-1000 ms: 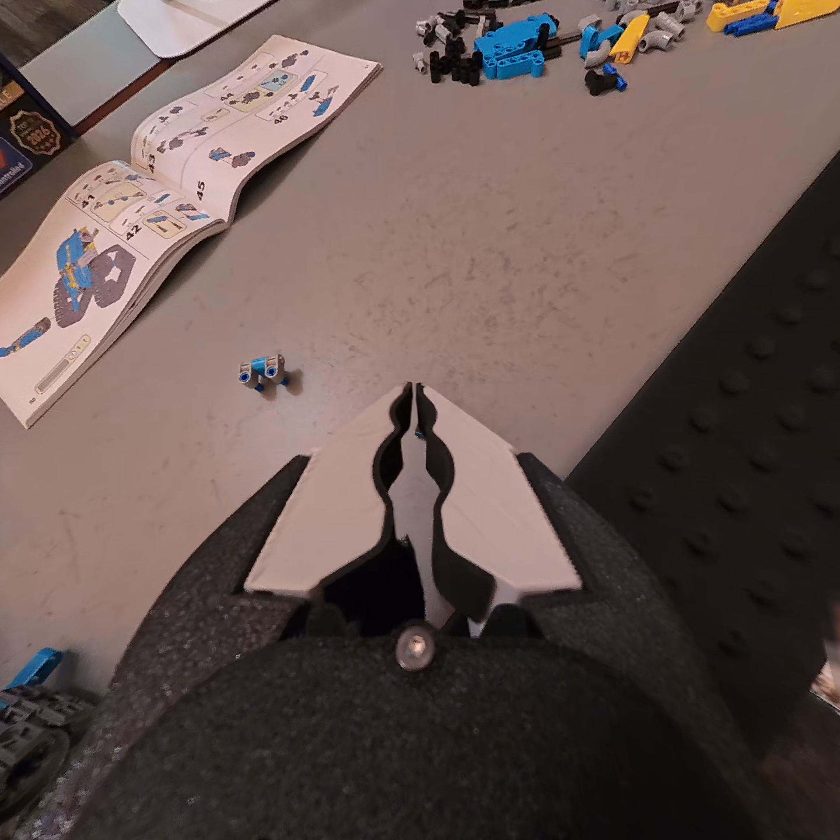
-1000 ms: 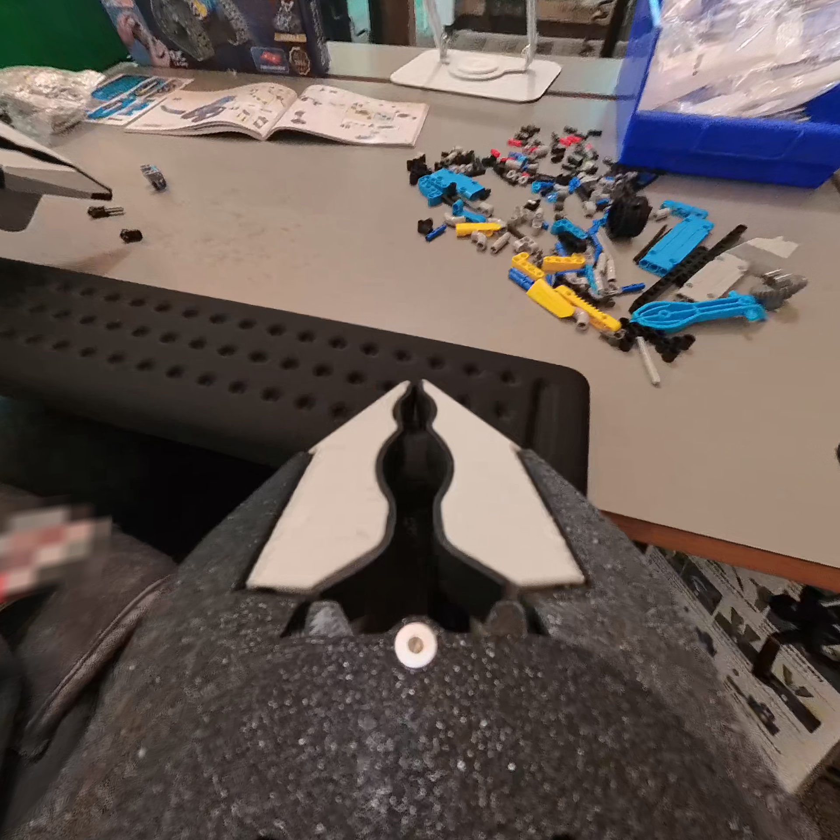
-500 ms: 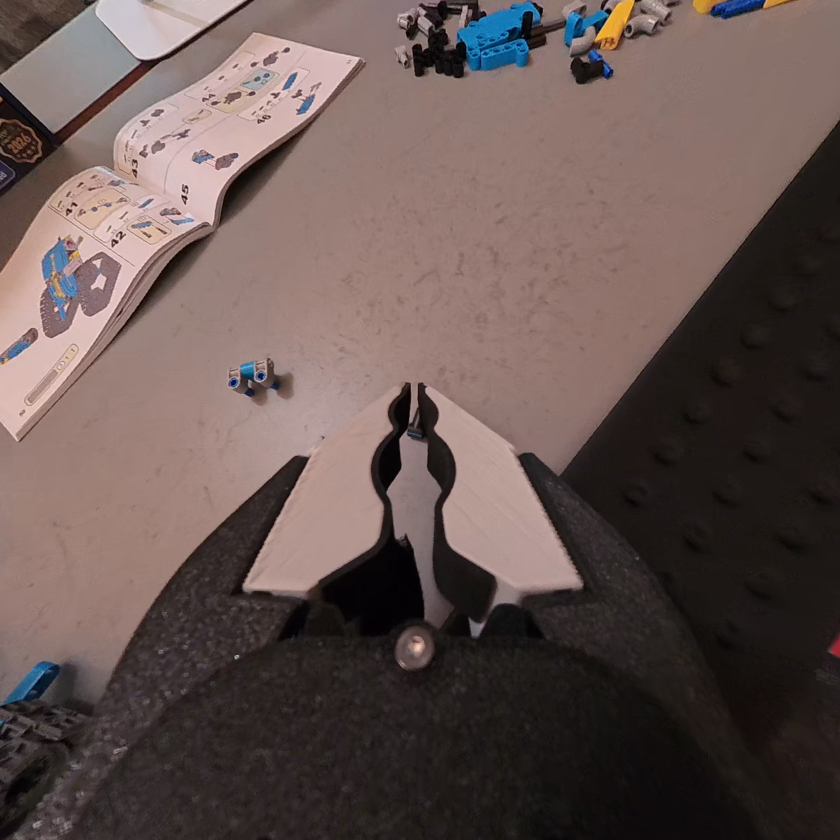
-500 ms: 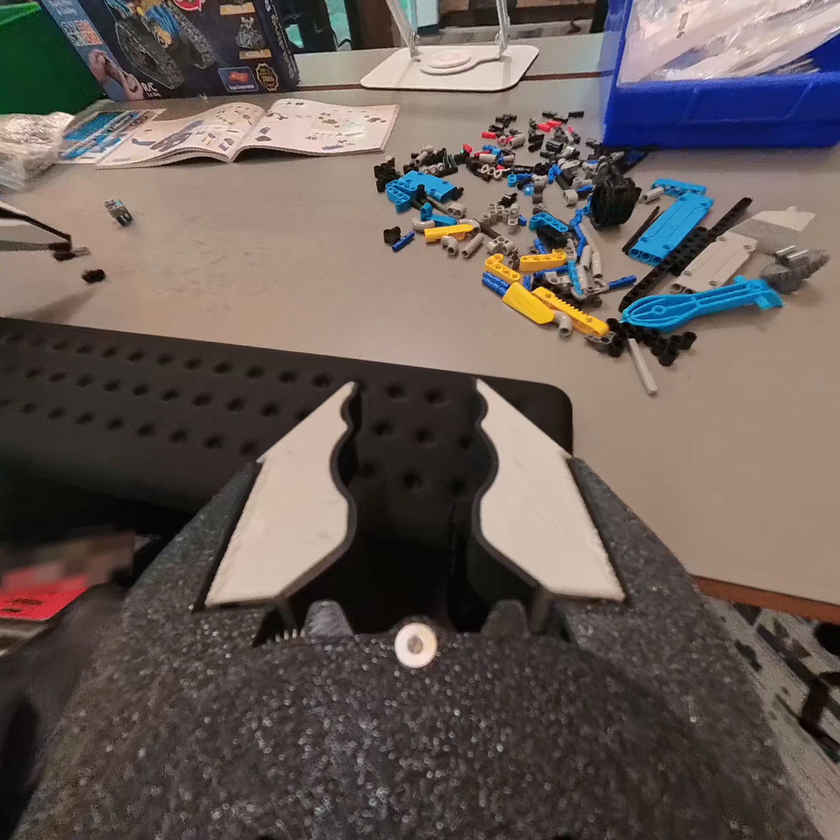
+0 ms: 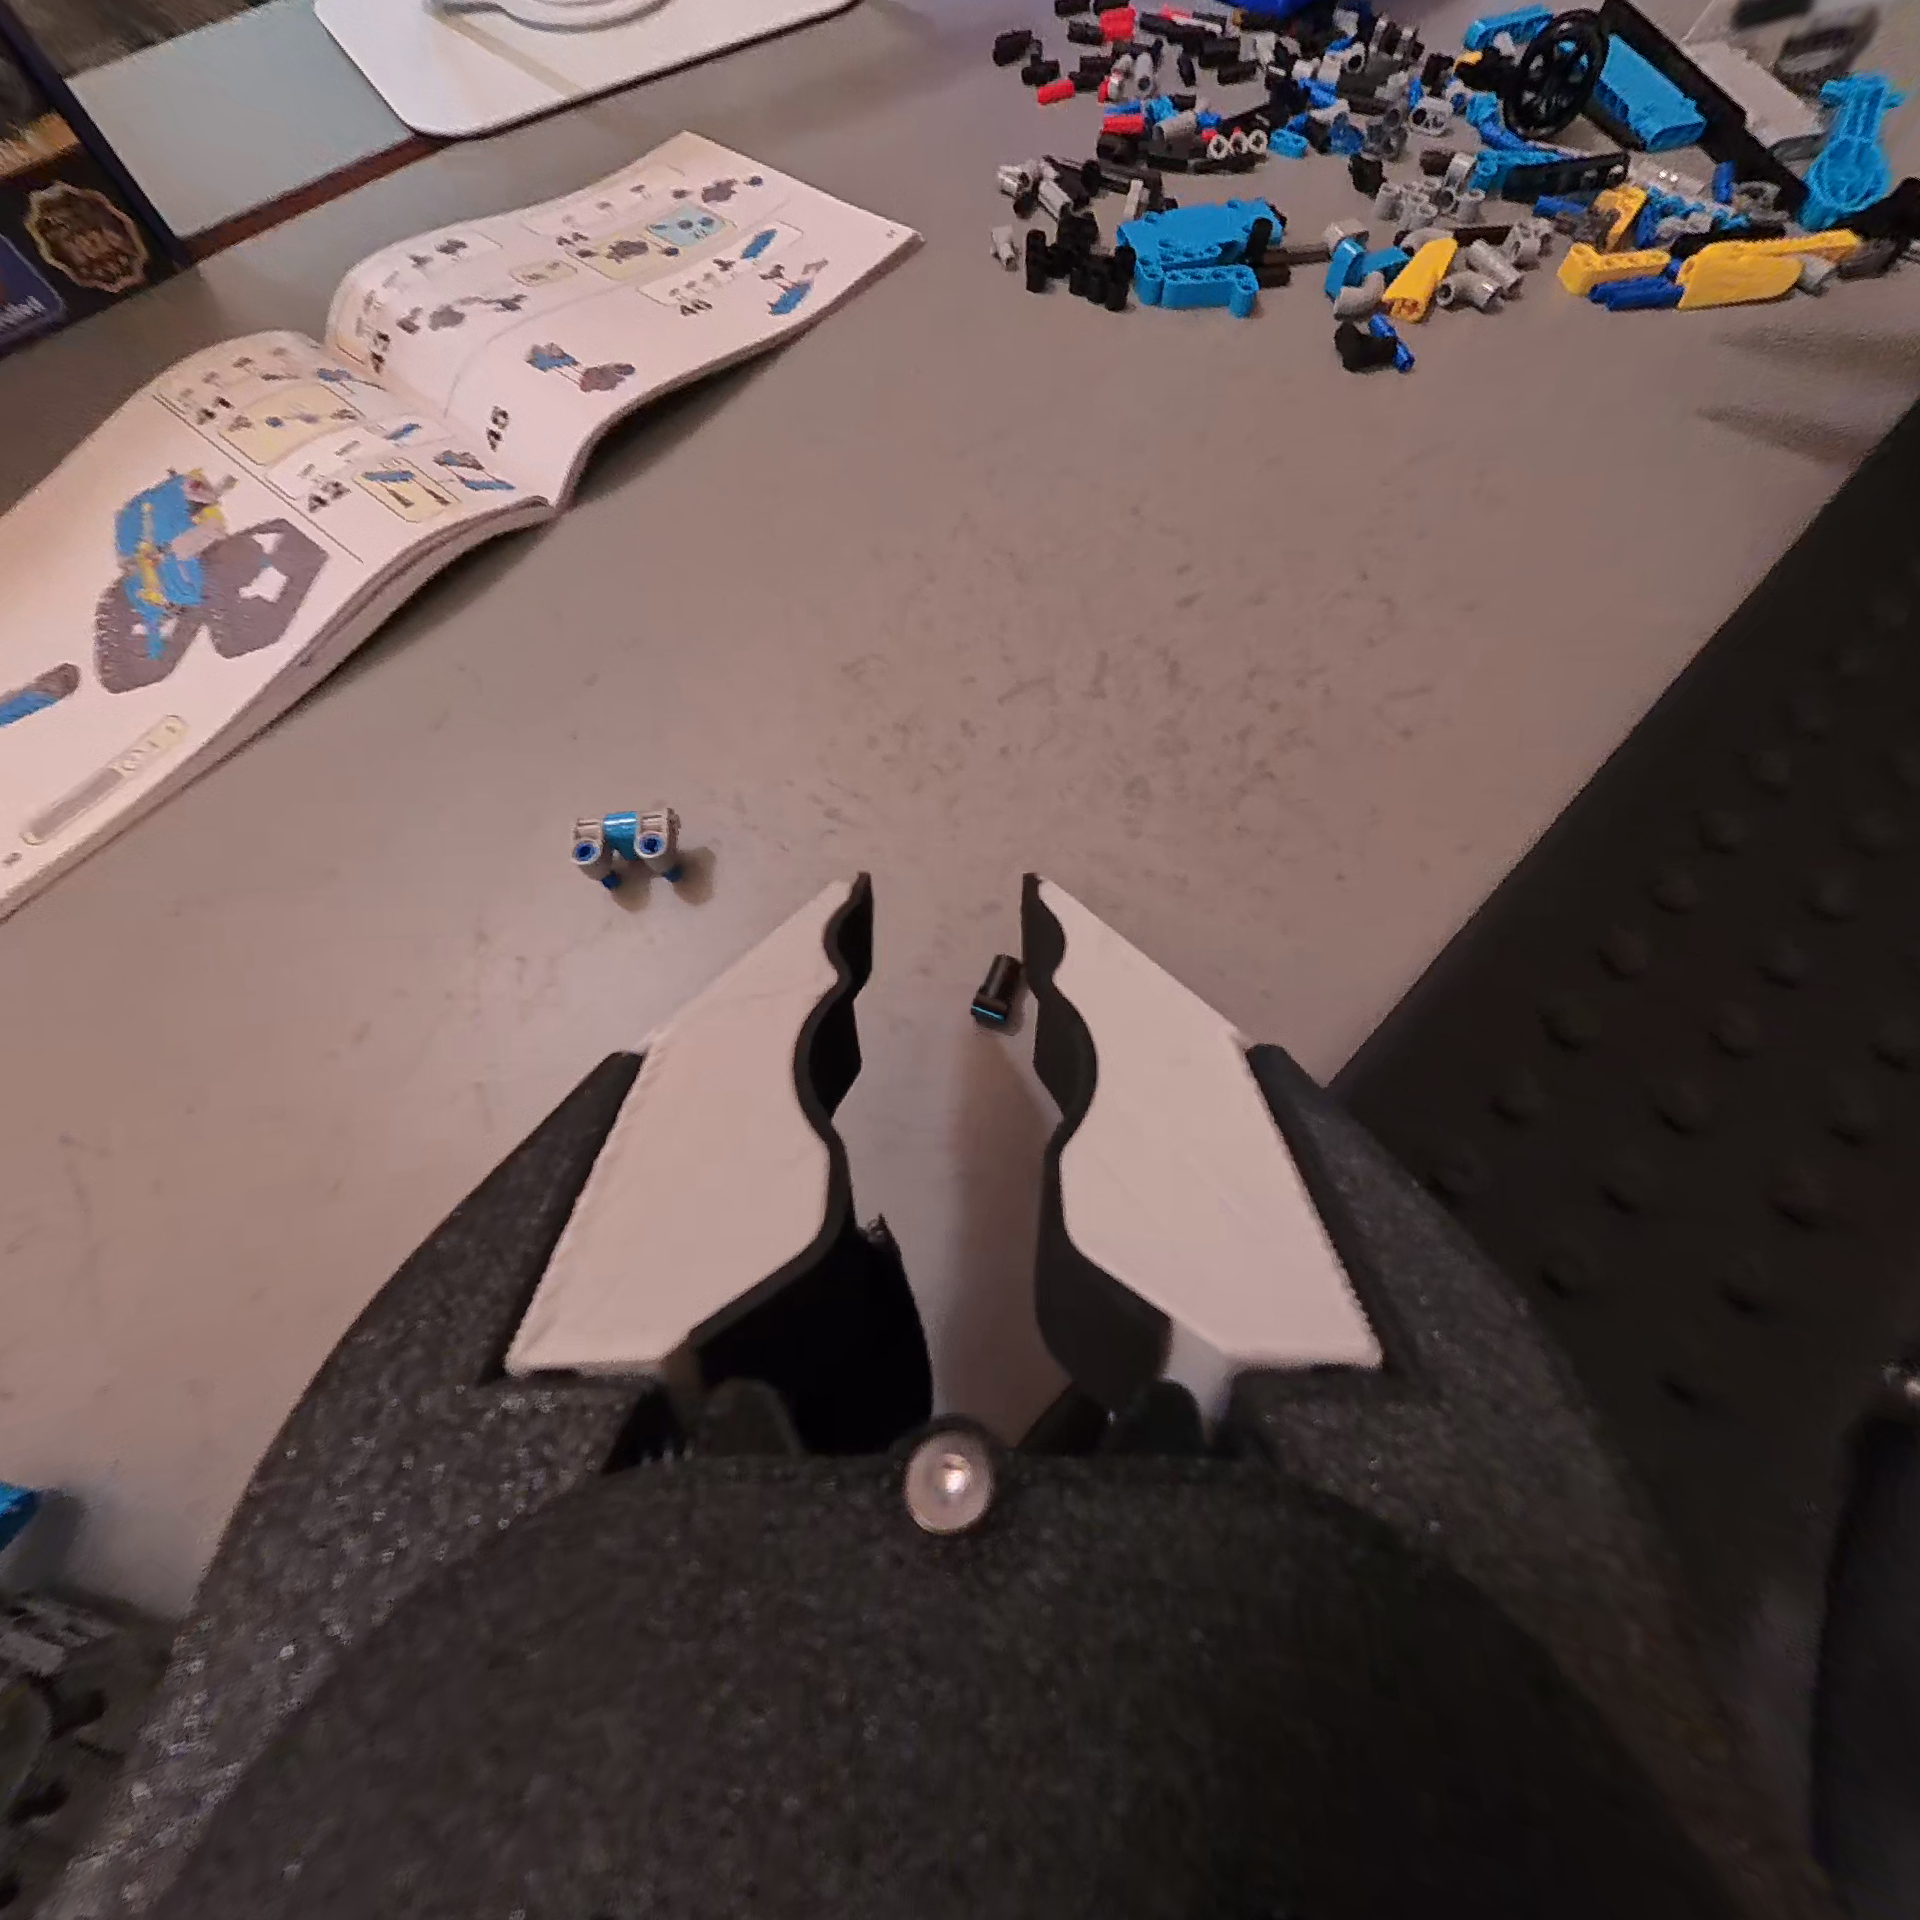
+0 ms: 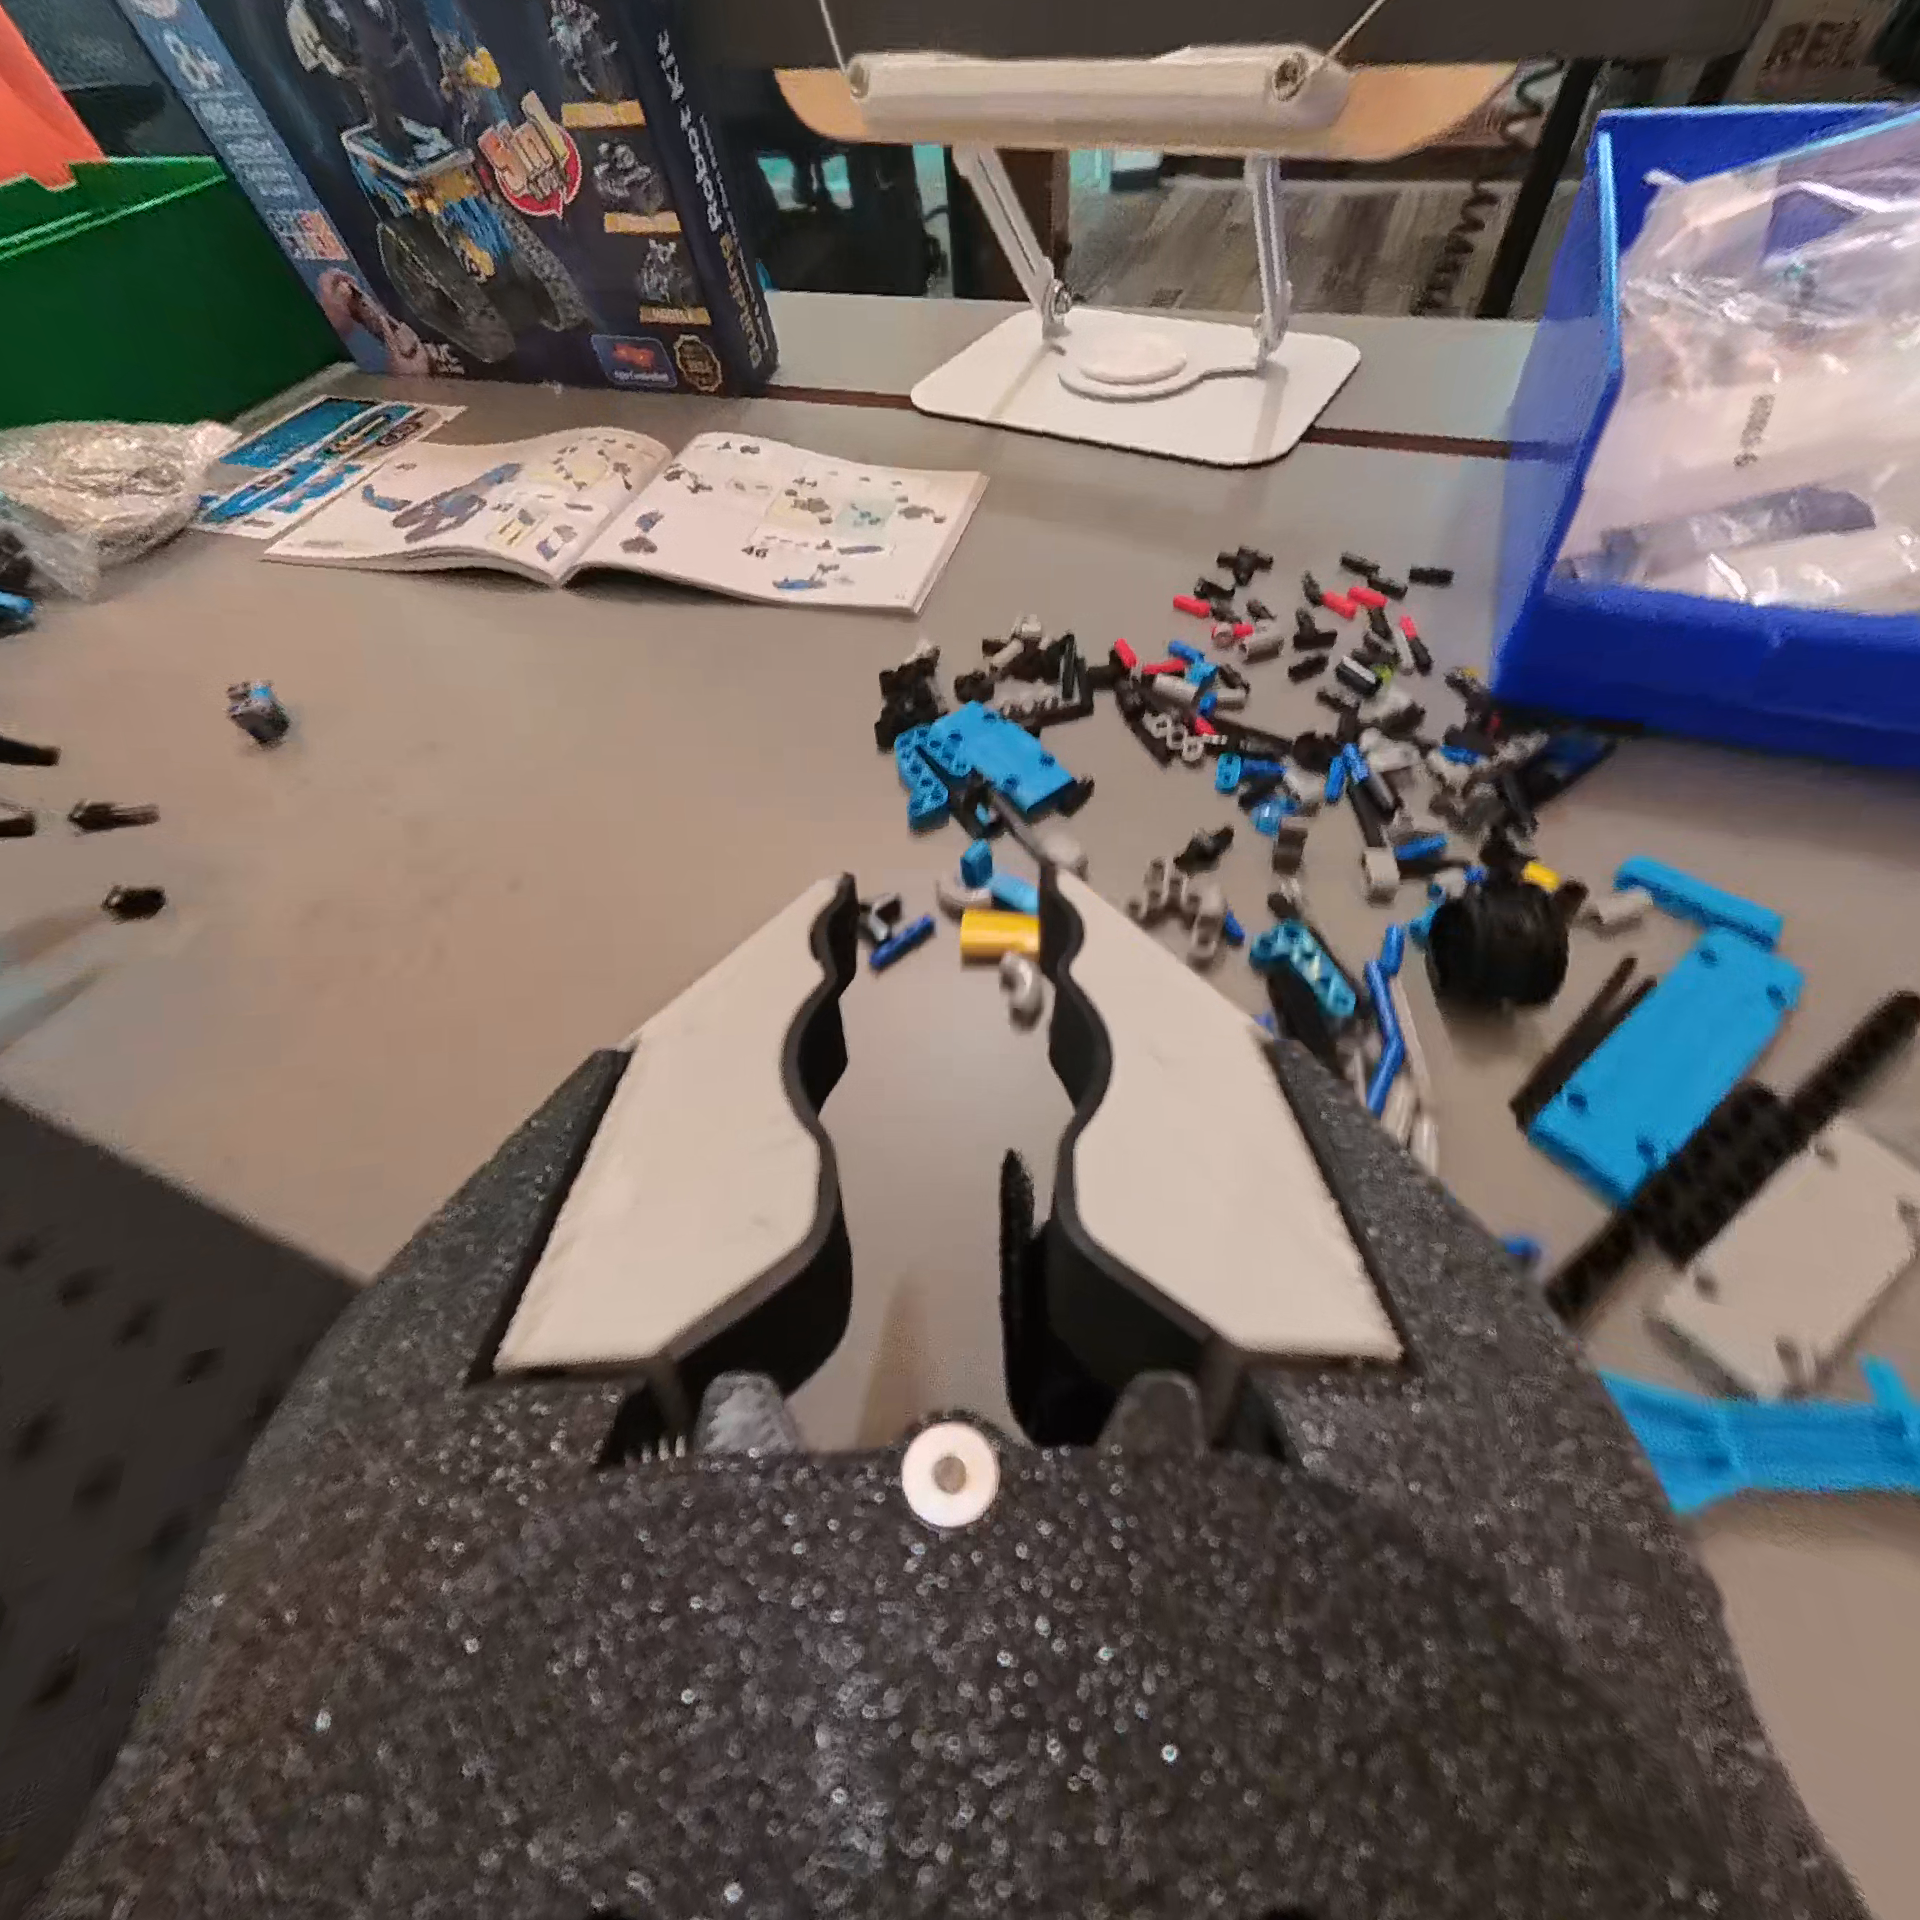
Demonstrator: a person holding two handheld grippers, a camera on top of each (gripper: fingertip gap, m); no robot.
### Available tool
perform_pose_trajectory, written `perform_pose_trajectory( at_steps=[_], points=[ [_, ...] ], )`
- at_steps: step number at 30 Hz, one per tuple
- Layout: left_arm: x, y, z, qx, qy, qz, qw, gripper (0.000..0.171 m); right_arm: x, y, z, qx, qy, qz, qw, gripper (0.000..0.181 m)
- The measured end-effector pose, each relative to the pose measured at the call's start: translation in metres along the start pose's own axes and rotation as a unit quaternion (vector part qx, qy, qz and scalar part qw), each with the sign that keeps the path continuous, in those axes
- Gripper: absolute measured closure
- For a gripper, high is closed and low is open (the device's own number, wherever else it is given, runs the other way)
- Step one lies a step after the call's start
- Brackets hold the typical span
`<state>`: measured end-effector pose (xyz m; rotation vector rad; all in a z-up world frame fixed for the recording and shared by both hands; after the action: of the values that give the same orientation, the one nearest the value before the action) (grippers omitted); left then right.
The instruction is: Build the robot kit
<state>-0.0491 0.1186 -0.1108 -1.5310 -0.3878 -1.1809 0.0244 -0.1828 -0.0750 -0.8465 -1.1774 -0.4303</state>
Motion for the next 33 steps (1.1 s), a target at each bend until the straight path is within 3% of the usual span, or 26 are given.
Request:
perform_pose_trajectory(
  at_steps=[4, 10, 15, 33],
  points=[
    [0.001, 0.0, 0.004, 0.016, 0.001, -0.006, 1.0, 0.143, 0.021, 0.031, -0.029, -0.026, -0.041, 0.004, 0.999, 0.146],
    [0.0, 0.002, 0.01, -0.01, -0.05, 0.004, 0.999, 0.143, 0.012, 0.059, -0.056, -0.054, -0.069, 0.036, 0.995, 0.148],
    [-0.004, 0.007, 0.011, -0.036, -0.087, 0.023, 0.995, 0.142, 0.002, 0.066, -0.058, -0.055, -0.084, 0.063, 0.993, 0.148],
    [-0.014, 0.016, 0.008, -0.028, -0.07, 0.059, 0.995, 0.142, -0.004, 0.065, -0.064, -0.042, -0.046, 0.064, 0.996, 0.153]
  ],
)
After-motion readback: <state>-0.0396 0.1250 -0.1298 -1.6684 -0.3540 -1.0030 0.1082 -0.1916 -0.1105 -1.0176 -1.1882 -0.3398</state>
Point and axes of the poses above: each gripper's, where its closed fingertips meet, y out along the fingers, x out of its top, z = x × y across the jaws, the point moved 1 cm from there along -y, back along the fingers, and after that the axes turned 9 degrees about x, right-handed, at the moved point
